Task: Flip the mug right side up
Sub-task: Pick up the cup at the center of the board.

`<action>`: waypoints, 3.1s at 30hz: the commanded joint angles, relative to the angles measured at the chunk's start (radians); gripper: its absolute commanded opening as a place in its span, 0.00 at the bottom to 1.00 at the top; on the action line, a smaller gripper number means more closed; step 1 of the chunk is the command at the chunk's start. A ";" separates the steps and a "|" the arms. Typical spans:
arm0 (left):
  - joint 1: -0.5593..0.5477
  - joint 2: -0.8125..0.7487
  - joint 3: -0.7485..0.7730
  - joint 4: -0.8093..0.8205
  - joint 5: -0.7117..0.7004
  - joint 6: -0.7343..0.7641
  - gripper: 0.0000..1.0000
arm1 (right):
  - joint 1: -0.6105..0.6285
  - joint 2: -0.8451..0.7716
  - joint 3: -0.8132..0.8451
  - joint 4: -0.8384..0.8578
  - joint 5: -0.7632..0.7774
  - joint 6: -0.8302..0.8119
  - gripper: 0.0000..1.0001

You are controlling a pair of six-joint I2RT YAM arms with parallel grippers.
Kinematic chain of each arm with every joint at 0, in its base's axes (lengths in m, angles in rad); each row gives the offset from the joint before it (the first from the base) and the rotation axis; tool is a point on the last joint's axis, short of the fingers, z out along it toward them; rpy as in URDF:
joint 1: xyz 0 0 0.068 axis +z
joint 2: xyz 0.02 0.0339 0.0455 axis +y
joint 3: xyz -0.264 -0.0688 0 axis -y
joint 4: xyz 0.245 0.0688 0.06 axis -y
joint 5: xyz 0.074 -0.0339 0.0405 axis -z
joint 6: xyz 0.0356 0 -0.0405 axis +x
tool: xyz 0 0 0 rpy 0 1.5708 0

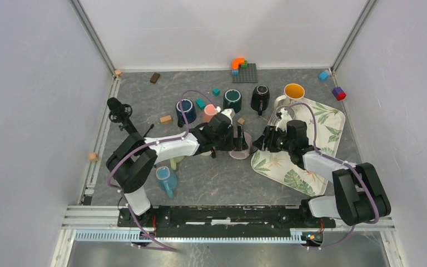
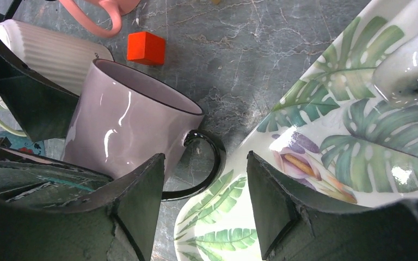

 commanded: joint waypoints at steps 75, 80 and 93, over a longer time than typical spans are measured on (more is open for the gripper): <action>0.009 0.091 0.255 -0.183 -0.032 0.037 0.97 | 0.048 -0.139 -0.035 -0.092 0.125 0.156 0.08; 0.008 0.080 0.261 -0.210 -0.058 0.062 0.99 | 0.048 -0.141 -0.035 -0.105 0.146 0.174 0.04; -0.006 0.136 0.315 -0.263 -0.102 0.108 0.66 | 0.048 -0.166 -0.051 -0.102 0.157 0.173 0.05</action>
